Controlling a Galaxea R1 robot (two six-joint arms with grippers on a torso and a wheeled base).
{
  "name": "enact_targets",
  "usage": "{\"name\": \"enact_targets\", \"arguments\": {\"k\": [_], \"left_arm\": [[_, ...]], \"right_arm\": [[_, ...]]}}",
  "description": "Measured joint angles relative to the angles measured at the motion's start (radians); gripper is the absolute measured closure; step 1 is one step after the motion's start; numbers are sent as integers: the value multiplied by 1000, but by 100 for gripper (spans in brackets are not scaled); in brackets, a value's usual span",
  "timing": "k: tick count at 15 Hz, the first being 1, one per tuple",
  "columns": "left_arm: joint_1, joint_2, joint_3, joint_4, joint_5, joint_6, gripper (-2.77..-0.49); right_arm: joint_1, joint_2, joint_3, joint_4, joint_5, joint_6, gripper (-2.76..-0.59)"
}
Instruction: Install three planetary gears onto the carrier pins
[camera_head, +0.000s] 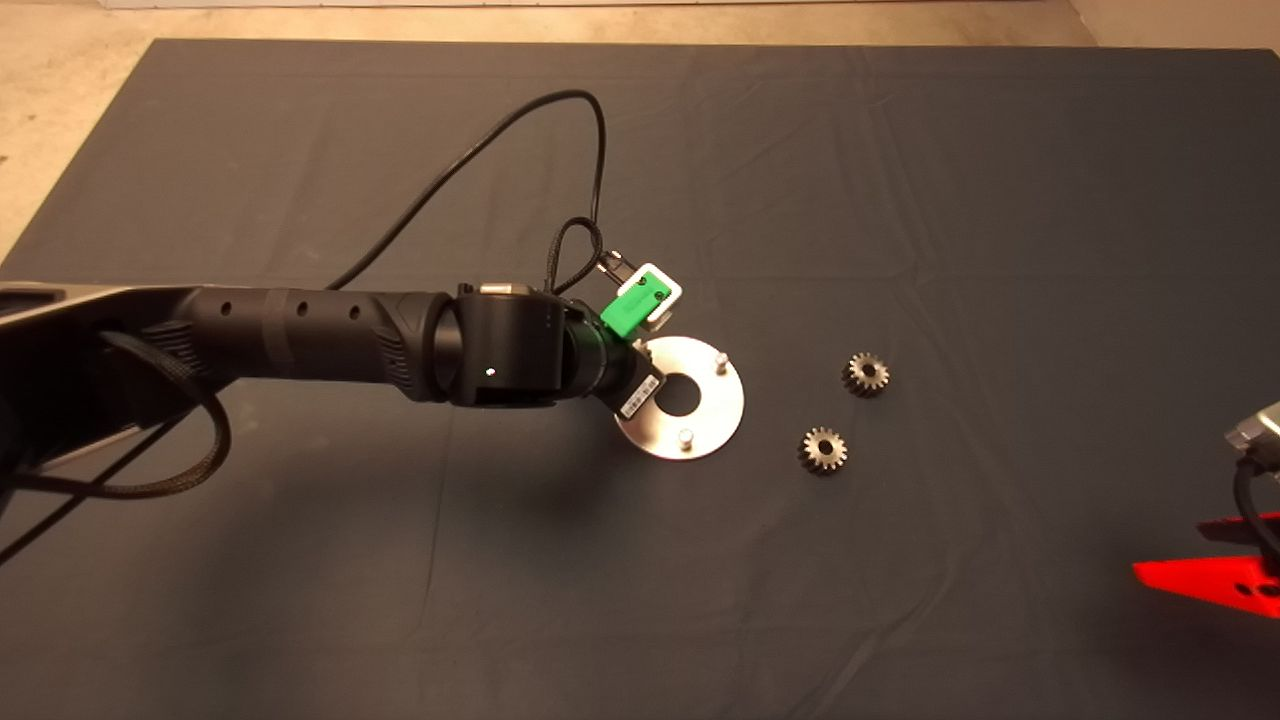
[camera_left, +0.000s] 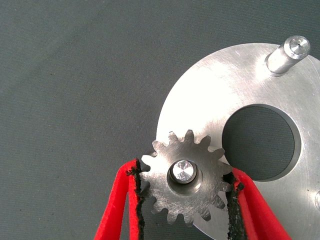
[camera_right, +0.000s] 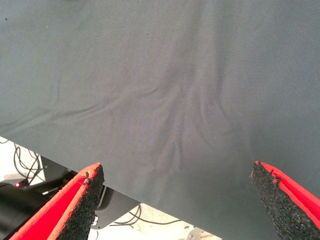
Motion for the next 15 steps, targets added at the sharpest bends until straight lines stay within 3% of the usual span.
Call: {"name": "enact_targets", "arguments": {"k": [10, 15], "left_arm": [[0, 0, 0, 0, -1, 0, -119], [0, -1, 20, 1, 1, 0, -119]], "right_arm": [[0, -1, 0, 0, 0, 0, -221], [0, -2, 0, 0, 0, 0, -221]]}}
